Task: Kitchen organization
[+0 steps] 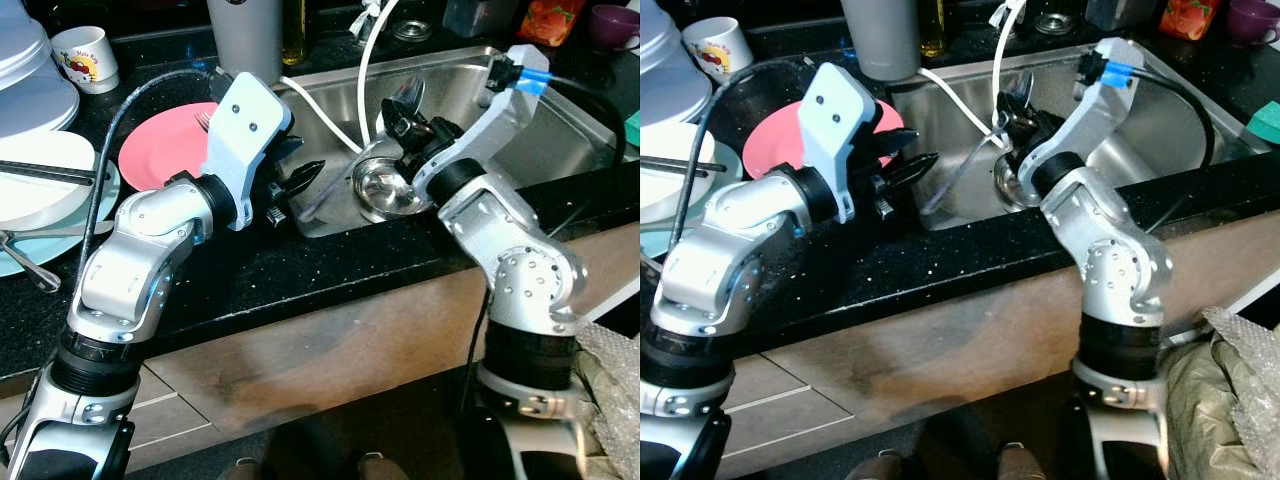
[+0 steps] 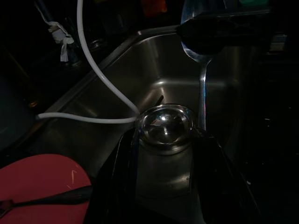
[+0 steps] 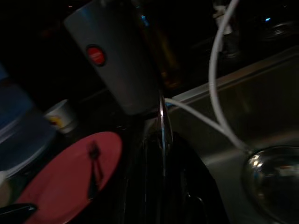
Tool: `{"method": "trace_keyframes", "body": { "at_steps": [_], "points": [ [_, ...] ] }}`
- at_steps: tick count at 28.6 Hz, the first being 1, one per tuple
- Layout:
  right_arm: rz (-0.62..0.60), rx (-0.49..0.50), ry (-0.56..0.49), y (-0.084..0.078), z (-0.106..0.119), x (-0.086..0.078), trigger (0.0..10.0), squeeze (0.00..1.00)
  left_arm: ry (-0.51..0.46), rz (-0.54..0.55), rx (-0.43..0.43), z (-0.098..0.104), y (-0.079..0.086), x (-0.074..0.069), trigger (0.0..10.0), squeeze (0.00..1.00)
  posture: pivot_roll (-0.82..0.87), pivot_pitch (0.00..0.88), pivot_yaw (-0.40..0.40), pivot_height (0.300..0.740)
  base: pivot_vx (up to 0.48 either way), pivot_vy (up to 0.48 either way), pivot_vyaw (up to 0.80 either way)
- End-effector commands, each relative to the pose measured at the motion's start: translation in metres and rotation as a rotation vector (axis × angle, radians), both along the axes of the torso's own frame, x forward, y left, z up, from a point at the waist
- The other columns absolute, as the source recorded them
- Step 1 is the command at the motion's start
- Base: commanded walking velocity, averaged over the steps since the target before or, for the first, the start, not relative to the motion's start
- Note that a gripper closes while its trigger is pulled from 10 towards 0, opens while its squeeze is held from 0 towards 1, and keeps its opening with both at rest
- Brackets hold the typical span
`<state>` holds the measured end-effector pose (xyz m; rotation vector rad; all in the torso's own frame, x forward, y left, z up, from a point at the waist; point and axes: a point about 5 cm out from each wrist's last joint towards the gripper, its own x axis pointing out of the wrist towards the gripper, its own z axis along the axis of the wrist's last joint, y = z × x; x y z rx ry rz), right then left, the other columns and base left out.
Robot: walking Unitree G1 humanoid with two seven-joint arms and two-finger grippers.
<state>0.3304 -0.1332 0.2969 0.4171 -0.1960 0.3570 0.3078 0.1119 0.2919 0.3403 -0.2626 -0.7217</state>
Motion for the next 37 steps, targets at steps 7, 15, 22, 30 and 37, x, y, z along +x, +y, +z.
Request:
{"method": "trace_keyframes", "body": {
  "at_steps": [7, 15, 22, 30, 37],
  "points": [
    [-0.203, -0.190, -0.092, -0.025, -0.009, 0.022, 1.9, 0.00, 0.052, 0.056, 0.059, -0.010, 0.004, 0.007, 10.0, 0.00, 0.03, 0.160, 0.039, 0.740, 0.000, 0.000, 0.00],
    [-0.188, -0.295, -0.107, -0.028, -0.018, 0.045, 10.0, 0.00, 0.085, 0.002, 0.079, -0.016, -0.002, 0.003, 10.0, 0.00, 0.03, 0.158, 0.039, 0.740, 0.000, 0.000, 0.00],
    [-0.126, -0.333, -0.113, -0.025, -0.026, 0.062, 10.0, 0.00, 0.102, -0.038, 0.101, -0.019, -0.004, -0.002, 10.0, 0.00, 0.04, 0.152, 0.033, 0.740, 0.000, 0.000, 0.00],
    [0.038, -0.410, -0.066, -0.007, -0.037, 0.072, 10.0, 0.00, 0.143, -0.063, 0.114, -0.024, -0.007, -0.006, 10.0, 0.00, 0.03, 0.147, 0.025, 0.740, 0.000, 0.000, 0.00],
    [0.180, -0.485, 0.017, 0.007, -0.050, 0.075, 10.0, 0.00, 0.148, -0.058, 0.124, -0.024, -0.008, -0.006, 10.0, 0.00, 0.03, 0.146, 0.020, 0.740, 0.000, 0.000, 0.00]
  ]
}}
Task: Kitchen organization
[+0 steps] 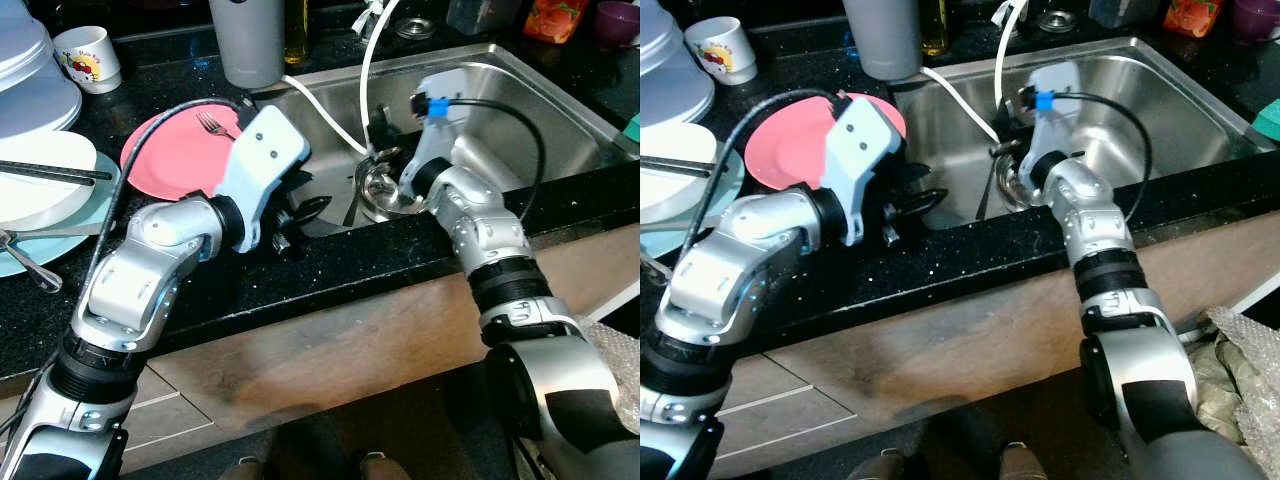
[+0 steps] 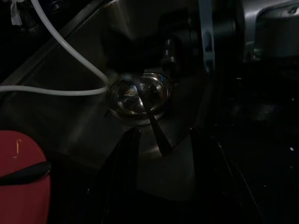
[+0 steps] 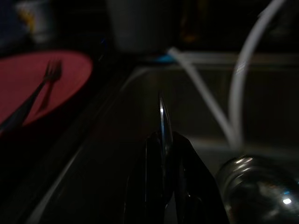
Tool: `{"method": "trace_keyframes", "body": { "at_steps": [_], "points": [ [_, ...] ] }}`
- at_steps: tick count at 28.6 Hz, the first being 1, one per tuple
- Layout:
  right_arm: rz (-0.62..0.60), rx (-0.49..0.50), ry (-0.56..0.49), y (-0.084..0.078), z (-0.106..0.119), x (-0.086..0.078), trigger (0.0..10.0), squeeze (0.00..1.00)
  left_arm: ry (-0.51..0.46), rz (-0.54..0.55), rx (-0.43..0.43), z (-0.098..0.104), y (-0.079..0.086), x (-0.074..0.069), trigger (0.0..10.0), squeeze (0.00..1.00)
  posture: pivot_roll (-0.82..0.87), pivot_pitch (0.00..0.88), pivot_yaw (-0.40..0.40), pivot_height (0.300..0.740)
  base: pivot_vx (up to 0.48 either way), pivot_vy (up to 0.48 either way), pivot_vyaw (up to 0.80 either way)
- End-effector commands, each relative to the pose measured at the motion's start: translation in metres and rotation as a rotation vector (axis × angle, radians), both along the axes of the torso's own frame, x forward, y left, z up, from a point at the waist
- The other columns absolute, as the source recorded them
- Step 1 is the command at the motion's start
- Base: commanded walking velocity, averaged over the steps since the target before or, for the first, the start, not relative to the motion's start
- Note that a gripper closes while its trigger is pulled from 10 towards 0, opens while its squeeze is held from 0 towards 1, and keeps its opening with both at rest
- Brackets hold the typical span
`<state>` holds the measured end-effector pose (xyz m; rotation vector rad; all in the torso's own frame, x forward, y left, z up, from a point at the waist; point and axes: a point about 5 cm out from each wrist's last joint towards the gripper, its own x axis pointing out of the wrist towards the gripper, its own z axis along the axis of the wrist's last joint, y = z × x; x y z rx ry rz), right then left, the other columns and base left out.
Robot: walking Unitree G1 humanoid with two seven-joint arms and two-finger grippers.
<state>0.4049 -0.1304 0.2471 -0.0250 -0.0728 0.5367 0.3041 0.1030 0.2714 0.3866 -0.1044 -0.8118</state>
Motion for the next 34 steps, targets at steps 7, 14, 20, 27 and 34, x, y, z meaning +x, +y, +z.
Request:
{"method": "trace_keyframes", "body": {
  "at_steps": [7, 14, 20, 27, 34],
  "points": [
    [0.129, -0.109, 0.079, 0.015, -0.011, 0.000, 10.0, 0.00, 0.015, 0.033, 0.047, -0.004, 0.002, 0.003, 10.0, 0.00, 0.03, 0.149, 0.018, 0.740, 0.000, 0.000, 0.00],
    [0.163, -0.182, 0.130, 0.015, -0.020, 0.000, 10.0, 0.00, 0.000, 0.089, 0.059, -0.003, 0.006, 0.009, 10.0, 0.00, 0.03, 0.152, 0.018, 0.740, 0.000, 0.000, 0.00],
    [0.112, -0.264, 0.184, 0.006, -0.030, 0.002, 10.0, 0.00, 0.002, 0.100, 0.061, -0.003, 0.007, 0.010, 10.0, 0.00, 0.03, 0.158, 0.018, 0.740, 0.000, 0.000, 0.00],
    [0.058, -0.283, 0.203, -0.001, -0.032, 0.005, 10.0, 0.00, -0.005, 0.106, 0.060, -0.002, 0.007, 0.010, 10.0, 0.00, 0.04, 0.162, 0.017, 0.740, 0.000, 0.000, 0.00],
    [0.030, -0.293, 0.196, -0.006, -0.030, 0.007, 10.0, 1.00, -0.011, 0.122, 0.046, 0.000, 0.009, 0.013, 10.0, 0.00, 0.03, 0.163, 0.019, 0.740, 0.000, 0.000, 0.00]
  ]
}}
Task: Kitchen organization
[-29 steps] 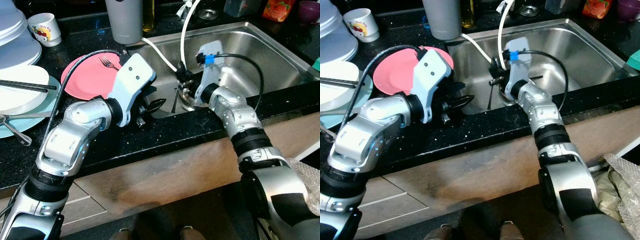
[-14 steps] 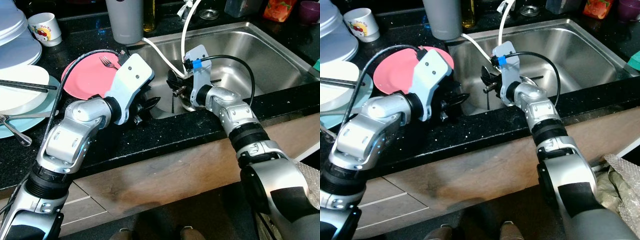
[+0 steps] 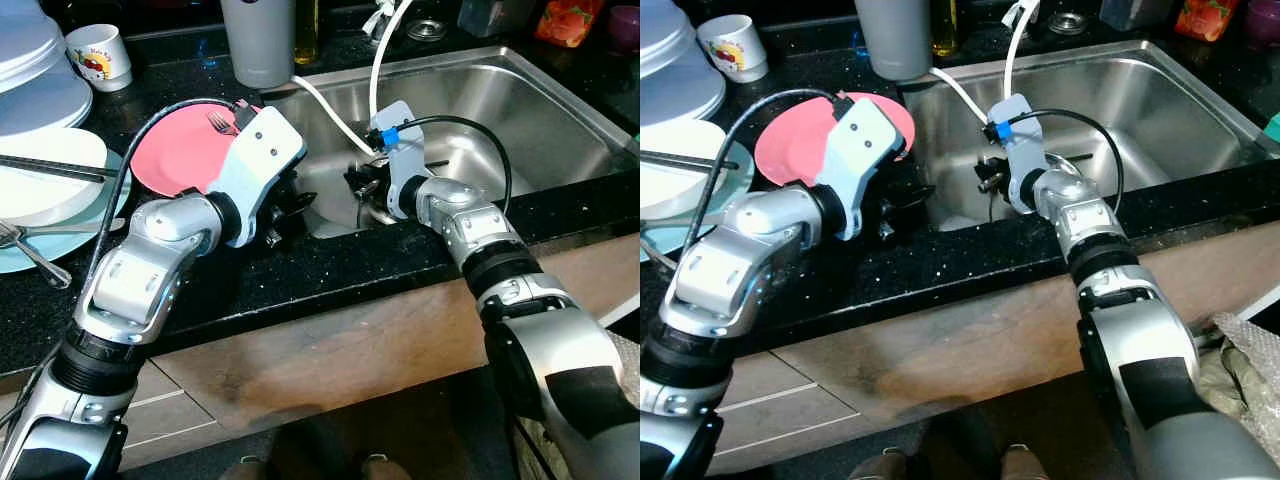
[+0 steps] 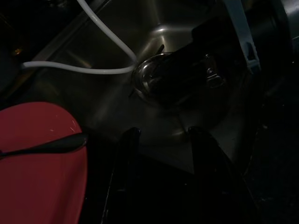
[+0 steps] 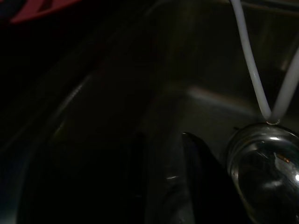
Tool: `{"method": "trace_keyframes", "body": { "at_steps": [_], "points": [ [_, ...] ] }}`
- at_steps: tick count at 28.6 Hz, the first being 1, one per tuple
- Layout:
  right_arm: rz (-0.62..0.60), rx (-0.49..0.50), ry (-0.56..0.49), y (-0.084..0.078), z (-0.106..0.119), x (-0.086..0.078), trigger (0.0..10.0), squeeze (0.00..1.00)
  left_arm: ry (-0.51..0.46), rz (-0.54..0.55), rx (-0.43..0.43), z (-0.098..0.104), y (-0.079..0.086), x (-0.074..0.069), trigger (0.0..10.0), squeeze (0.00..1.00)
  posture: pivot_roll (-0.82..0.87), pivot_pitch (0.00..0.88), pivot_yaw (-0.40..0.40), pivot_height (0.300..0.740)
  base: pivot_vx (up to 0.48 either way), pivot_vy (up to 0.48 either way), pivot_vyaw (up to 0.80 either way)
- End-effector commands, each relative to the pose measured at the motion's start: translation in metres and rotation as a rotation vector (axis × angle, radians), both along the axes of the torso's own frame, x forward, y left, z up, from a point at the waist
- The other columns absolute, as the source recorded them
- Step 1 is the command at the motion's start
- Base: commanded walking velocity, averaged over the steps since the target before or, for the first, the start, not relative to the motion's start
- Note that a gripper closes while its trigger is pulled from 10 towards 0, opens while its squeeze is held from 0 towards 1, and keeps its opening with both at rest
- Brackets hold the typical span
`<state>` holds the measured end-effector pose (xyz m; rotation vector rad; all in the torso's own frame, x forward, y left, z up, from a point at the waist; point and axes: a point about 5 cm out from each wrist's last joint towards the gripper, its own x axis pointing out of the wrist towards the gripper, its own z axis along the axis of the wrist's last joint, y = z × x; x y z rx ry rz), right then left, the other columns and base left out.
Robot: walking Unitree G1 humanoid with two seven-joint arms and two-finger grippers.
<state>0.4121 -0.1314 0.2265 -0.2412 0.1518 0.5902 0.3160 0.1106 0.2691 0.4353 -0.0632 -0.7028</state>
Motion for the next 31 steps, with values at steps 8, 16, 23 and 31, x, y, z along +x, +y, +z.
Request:
{"method": "trace_keyframes", "body": {
  "at_steps": [8, 16, 23, 31],
  "points": [
    [-0.041, -0.061, -0.012, -0.008, -0.006, 0.001, 10.0, 0.00, -0.023, 0.036, -0.025, 0.006, 0.005, 0.003, 10.0, 0.00, 0.04, 0.162, 0.018, 0.740, 0.000, 0.000, 0.00],
    [-0.088, 0.057, -0.222, -0.010, 0.032, 0.004, 10.0, 0.00, -0.044, 0.169, -0.095, 0.018, 0.018, 0.019, 10.0, 0.00, 0.04, 0.162, 0.020, 0.740, 0.000, 0.000, 0.00],
    [-0.126, 0.198, -0.373, -0.015, 0.068, 0.002, 10.0, 0.00, -0.029, 0.321, -0.142, 0.026, 0.034, 0.031, 10.0, 0.00, 0.04, 0.163, 0.022, 0.740, 0.000, 0.000, 0.00],
    [-0.087, 0.286, -0.440, -0.006, 0.080, -0.004, 10.0, 0.00, -0.058, 0.693, -0.115, 0.038, 0.047, 0.053, 10.0, 0.00, 0.04, 0.166, 0.024, 0.740, 0.000, 0.000, 0.00]
  ]
}}
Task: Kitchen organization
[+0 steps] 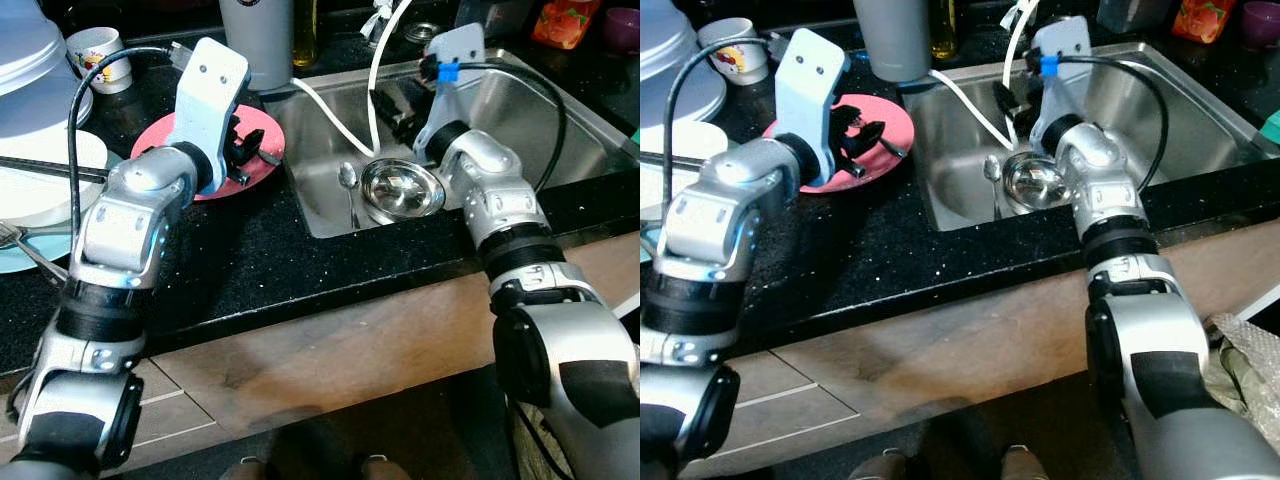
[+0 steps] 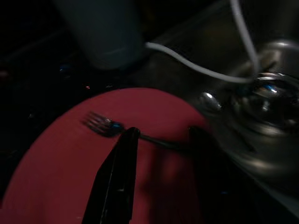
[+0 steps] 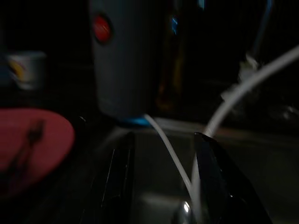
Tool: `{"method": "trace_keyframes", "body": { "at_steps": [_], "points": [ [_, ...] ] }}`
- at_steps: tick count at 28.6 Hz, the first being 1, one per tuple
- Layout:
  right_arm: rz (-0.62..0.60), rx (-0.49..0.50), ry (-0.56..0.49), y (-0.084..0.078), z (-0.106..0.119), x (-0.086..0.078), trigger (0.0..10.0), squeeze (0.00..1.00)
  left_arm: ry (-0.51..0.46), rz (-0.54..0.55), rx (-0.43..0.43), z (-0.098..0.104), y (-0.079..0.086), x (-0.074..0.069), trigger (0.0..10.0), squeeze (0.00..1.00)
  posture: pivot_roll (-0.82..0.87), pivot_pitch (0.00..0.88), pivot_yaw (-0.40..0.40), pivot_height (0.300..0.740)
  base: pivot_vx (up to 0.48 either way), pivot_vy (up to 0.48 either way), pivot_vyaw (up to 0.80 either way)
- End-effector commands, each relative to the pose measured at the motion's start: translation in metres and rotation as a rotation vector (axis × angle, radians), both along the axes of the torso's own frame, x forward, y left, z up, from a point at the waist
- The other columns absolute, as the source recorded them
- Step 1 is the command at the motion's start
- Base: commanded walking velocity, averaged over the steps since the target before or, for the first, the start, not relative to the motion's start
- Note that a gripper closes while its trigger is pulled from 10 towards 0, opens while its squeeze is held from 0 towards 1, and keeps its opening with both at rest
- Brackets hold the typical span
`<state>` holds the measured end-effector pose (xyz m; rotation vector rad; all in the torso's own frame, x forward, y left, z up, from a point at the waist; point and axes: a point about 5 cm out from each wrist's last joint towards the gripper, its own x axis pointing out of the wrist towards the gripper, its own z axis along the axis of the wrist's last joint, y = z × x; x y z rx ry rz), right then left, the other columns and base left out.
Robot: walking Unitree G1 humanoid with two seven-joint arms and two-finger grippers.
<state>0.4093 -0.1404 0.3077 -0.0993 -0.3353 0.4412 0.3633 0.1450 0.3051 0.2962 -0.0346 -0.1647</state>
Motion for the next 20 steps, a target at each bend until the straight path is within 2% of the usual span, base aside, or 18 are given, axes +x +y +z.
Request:
{"method": "trace_keyframes", "body": {
  "at_steps": [1, 2, 4, 5, 7, 13, 14, 18, 20],
  "points": [
    [0.020, 0.016, -0.005, 0.004, -0.001, -0.002, 10.0, 0.00, 0.003, 0.232, 0.066, 0.004, 0.015, 0.008, 10.0, 0.00, 0.04, 0.166, 0.024, 0.740, 0.000, 0.000, 0.00],
    [0.021, 0.016, -0.005, 0.004, -0.001, -0.002, 10.0, 0.00, 0.004, 0.270, 0.083, 0.005, 0.017, 0.009, 10.0, 0.00, 0.04, 0.166, 0.024, 0.740, 0.000, 0.000, 0.00],
    [0.027, 0.019, -0.005, 0.006, -0.002, -0.003, 10.0, 0.00, 0.016, 0.431, 0.138, 0.004, 0.026, 0.014, 10.0, 0.00, 0.04, 0.165, 0.023, 0.740, 0.000, 0.000, 0.00],
    [0.027, 0.019, -0.005, 0.006, -0.002, -0.003, 10.0, 0.00, 0.016, 0.431, 0.138, 0.004, 0.026, 0.014, 10.0, 0.00, 0.04, 0.165, 0.023, 0.740, 0.000, 0.000, 0.00],
    [0.047, 0.021, 0.001, 0.010, -0.005, -0.005, 10.0, 0.00, 0.050, 0.442, 0.046, 0.003, 0.027, 0.018, 10.0, 0.00, 0.04, 0.165, 0.024, 0.740, 0.000, 0.000, 0.00],
    [0.078, 0.028, 0.002, 0.018, -0.008, -0.009, 10.0, 0.00, 0.116, 0.436, -0.024, 0.000, 0.019, 0.023, 10.0, 0.00, 0.04, 0.165, 0.024, 0.740, 0.000, 0.000, 0.00],
    [0.090, 0.025, 0.000, 0.021, -0.009, -0.012, 10.0, 0.00, 0.140, 0.422, -0.117, -0.001, 0.016, 0.026, 10.0, 0.00, 0.04, 0.164, 0.022, 0.740, 0.000, 0.000, 0.00],
    [0.100, 0.024, -0.003, 0.023, -0.011, -0.016, 10.0, 0.00, 0.189, 0.381, -0.315, -0.003, 0.009, 0.032, 10.0, 0.00, 0.04, 0.163, 0.022, 0.740, 0.000, 0.000, 0.00],
    [0.103, 0.024, -0.001, 0.023, -0.012, -0.018, 10.0, 0.00, 0.189, 0.390, -0.313, -0.001, 0.006, 0.034, 10.0, 0.00, 0.04, 0.162, 0.023, 0.740, 0.000, 0.000, 0.00]
  ]
}}
